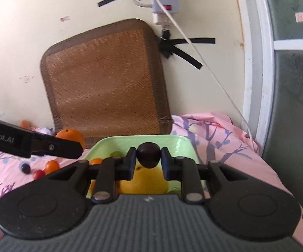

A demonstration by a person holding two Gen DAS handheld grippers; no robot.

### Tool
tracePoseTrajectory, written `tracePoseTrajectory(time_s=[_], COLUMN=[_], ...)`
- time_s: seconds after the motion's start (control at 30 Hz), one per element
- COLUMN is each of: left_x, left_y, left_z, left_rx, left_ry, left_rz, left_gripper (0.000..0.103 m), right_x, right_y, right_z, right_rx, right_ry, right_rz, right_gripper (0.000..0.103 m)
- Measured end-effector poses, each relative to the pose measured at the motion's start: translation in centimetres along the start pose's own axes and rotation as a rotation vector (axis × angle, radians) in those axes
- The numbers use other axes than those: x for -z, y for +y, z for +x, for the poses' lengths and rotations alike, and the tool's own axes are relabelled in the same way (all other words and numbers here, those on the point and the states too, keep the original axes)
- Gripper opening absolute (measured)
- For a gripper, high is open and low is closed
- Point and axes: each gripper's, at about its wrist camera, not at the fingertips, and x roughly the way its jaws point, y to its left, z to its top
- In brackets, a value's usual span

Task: Organize fruits
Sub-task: 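Carry the mandarin and dark tomato over the green basket with both grippers, then open both grippers into the basket and withdraw them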

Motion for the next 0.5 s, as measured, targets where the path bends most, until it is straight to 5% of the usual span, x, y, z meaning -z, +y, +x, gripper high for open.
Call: tracePoseTrajectory(time_s=[0.27, 0.5], left_x=[-1.3, -1.2], left_y=[0.3, 0.6], left_z=[7.4, 8.5], left_rx=[0.008, 0.012], left_ry=[0.087, 0.076], left_rz=[-0.086, -0.110], left_gripper=[0.040, 0.052], right_x=[0.9, 0.9], right_y=[-2.1, -2.6], right_z=[3.6, 2.6], right_rx=[0.009, 0.013], right_ry=[0.063, -0.012], right_rz=[0.070, 0.081], right_gripper=[0.029, 0.033])
